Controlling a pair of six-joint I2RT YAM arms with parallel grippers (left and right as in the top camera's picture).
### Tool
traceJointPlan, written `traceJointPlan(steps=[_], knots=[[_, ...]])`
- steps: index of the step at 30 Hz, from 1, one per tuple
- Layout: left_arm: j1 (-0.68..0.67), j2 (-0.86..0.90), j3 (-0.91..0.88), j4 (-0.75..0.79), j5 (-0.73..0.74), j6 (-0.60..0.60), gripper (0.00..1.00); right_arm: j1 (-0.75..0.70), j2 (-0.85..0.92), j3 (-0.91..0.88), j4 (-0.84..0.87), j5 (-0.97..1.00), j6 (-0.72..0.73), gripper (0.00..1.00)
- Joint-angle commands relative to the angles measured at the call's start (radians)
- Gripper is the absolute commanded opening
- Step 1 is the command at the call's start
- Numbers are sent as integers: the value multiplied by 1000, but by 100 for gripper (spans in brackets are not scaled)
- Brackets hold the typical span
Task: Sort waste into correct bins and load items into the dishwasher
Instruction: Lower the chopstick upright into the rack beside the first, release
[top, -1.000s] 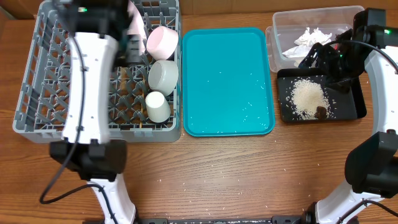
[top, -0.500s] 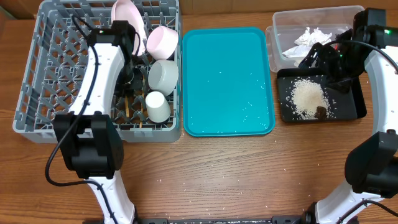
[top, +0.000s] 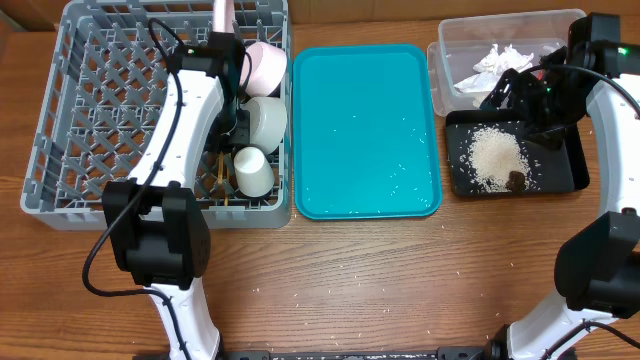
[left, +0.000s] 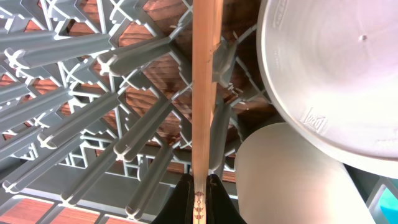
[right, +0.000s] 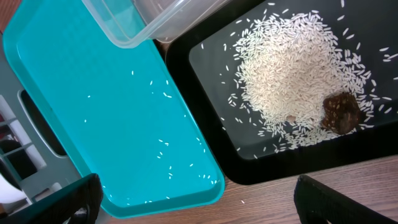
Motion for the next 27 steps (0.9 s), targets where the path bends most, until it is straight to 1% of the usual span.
traceJointPlan(steps=[1,5,7,10,12,15,17,20,23,27], knots=[[5,-36,-4,-4,0,20,4,-2,-32,23,2,-4,0,100],[9,-36,-4,-5,-13,20,4,-2,-32,23,2,-4,0,100],[9,-36,-4,-5,-26,20,13,-2,-32,23,2,-4,0,100],[9,-36,-4,-5,-26,24,29,-2,-32,23,2,-4,0,100],[9,-36,-4,1,-25,43,36,-2,-32,23,2,-4,0,100],[9,-36,-1,2,-25,55,37,-2,-32,23,2,-4,0,100],[9,-40,17,-11,-25,58,34,-2,-32,23,2,-4,0,100],[6,-82,47,-26,-14,57,33,-2,-32,23,2,-4,0,100],[6,-188,64,-24,36,57,33,-2,-32,23,2,-4,0,100],[3,-383,56,0,101,55,32,-2,-32,23,2,-4,0,100]])
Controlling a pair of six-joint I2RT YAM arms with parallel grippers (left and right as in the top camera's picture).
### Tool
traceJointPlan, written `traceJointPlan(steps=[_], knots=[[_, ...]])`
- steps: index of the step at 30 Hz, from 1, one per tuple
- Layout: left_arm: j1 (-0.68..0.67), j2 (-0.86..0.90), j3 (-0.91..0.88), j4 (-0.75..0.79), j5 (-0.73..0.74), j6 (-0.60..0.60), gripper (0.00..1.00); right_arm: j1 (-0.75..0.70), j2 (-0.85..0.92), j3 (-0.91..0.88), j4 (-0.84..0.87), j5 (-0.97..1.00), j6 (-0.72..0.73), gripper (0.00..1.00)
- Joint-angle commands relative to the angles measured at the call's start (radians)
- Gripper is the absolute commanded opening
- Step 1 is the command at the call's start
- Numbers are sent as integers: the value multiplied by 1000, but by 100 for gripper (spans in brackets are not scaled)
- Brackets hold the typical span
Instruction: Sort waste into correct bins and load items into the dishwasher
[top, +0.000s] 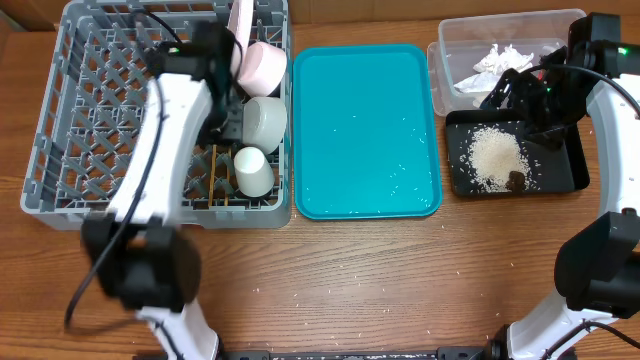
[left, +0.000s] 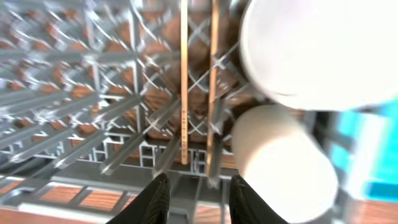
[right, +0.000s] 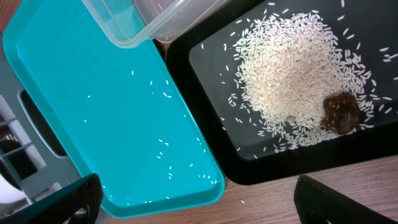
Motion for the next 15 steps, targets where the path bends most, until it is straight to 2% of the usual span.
traceJointPlan(steps=[1,3,6,10,12,15], knots=[[-8,-244,27,37,74,10,33,-2,-32,23,2,-4,0,100],[-41,-351,-30,115,74,10,31,-2,-32,23,2,-4,0,100],[-123,-526,-227,306,12,-7,29,-2,-32,23,2,-4,0,100],[-181,-766,-615,610,-42,-16,29,-2,-32,23,2,-4,0,100],[-173,-914,-841,775,-22,-41,32,-2,-32,23,2,-4,0,100],[-150,-1077,-1048,908,-19,-76,39,-2,-32,23,2,-4,0,100]])
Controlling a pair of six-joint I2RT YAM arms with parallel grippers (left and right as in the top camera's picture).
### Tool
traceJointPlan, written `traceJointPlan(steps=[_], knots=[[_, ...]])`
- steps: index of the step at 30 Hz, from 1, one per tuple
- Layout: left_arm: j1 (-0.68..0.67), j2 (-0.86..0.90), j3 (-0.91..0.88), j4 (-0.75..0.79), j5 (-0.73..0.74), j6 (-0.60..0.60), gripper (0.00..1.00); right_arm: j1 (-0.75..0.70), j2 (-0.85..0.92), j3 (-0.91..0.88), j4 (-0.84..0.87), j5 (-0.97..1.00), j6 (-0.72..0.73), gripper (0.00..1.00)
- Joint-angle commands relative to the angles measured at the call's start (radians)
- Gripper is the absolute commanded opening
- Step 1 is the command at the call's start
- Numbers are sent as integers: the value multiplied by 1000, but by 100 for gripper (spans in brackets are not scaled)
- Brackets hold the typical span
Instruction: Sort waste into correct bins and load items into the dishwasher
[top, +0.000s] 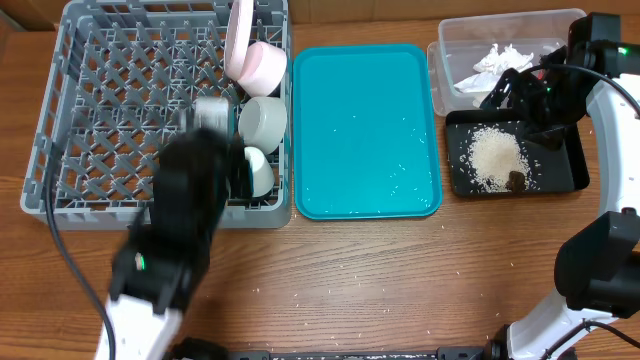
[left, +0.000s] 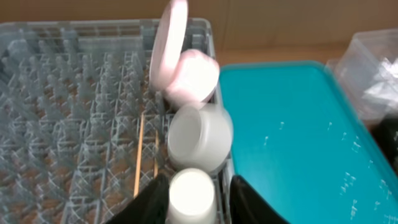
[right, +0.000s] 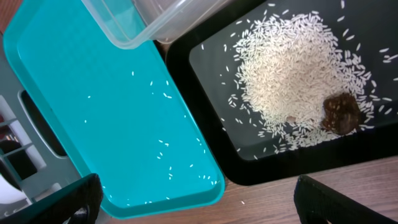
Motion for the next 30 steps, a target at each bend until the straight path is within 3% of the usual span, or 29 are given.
traceJointPlan(steps=[1,3,5,9,30], knots=[[25,-231,-246,122,-25,-48,47,-2,-32,23,1,-5,0,100],[28,-311,-336,162,-40,-49,70,-2,-32,23,1,-5,0,100],[27,-362,-392,153,-43,-66,83,-2,-32,23,1,-5,0,100],[27,-388,-438,36,-43,-172,100,-2,-32,23,1,-5,0,100],[27,-383,-438,22,-43,-172,100,-2,-32,23,1,-5,0,100]])
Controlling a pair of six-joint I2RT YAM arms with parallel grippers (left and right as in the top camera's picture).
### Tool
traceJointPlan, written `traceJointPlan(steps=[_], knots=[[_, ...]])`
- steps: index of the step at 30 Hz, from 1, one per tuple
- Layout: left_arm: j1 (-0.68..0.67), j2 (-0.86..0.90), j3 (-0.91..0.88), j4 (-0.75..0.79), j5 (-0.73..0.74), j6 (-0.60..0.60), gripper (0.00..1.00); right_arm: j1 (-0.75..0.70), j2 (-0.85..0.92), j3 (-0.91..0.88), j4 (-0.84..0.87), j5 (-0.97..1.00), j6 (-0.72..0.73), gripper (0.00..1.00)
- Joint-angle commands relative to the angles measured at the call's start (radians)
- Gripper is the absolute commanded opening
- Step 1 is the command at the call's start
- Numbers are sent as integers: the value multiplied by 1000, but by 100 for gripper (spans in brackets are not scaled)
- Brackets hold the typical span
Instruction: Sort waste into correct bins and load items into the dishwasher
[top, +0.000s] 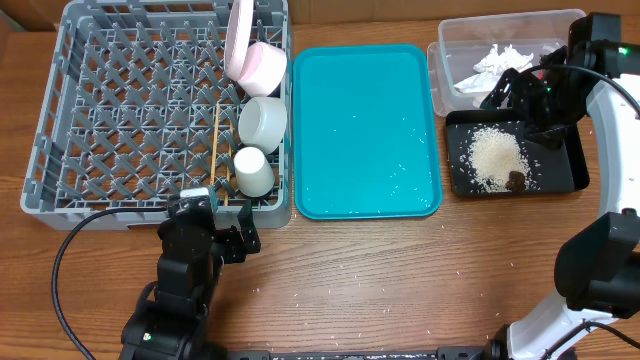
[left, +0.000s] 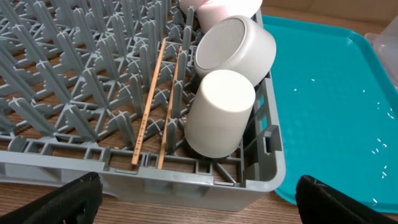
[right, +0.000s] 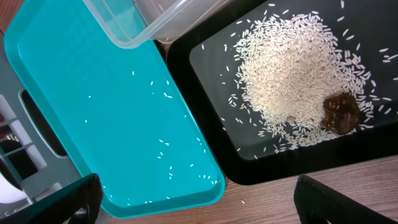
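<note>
The grey dish rack (top: 60, 150) holds an upright pink plate (top: 240, 30), a pink bowl (top: 262, 62), a white bowl (left: 236, 46), a white cup (left: 219, 112) and two wooden chopsticks (left: 149, 99) lying side by side between the tines. My left gripper (top: 213, 222) hangs open in front of the rack's near wall, holding nothing; its fingers (left: 68, 202) show at the view's bottom corners. My right gripper (right: 199, 205) is open and empty above the black bin (top: 570, 170), which holds rice (right: 292, 74) and a brown lump (right: 341, 113).
The teal tray (top: 365, 130) between the rack and the bins carries only scattered rice grains. A clear bin (top: 450, 40) with crumpled white paper (top: 505, 60) stands behind the black bin. Bare wooden table (top: 400, 290) lies in front.
My left arm was a blur over the rack's front by the white cup; now it is drawn back to the table in front of the rack, still open. The right arm has not moved.
My left gripper was shut on a chopstick low between the rack's tines. Then it was open, with both chopsticks lying in the rack. It was then higher, above the rack's right side, and now it sits in front of the rack. The right gripper stayed over the black bin.
</note>
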Motion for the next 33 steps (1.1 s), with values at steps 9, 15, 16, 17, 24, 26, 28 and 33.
traceJointPlan(steps=[9,15,16,17,24,26,28,33], knots=[[6,-2,0,4,-13,-14,100,71,-146,21,2,74,-4,100],[6,-2,0,4,-13,-14,100,230,-352,16,6,370,-8,100],[6,-2,0,4,-13,-14,100,261,-385,11,23,417,-8,100],[6,-2,0,4,-13,-14,100,285,-410,5,46,450,-8,100],[6,-2,0,4,-13,-14,100,325,-611,-140,335,324,-243,100],[6,-2,0,4,-13,-14,100,325,-683,-227,417,308,-273,100],[6,-2,0,4,-13,-14,100,325,-761,-337,500,308,-272,100],[6,-2,0,4,-13,-14,100,324,-1001,-701,747,295,-269,100]])
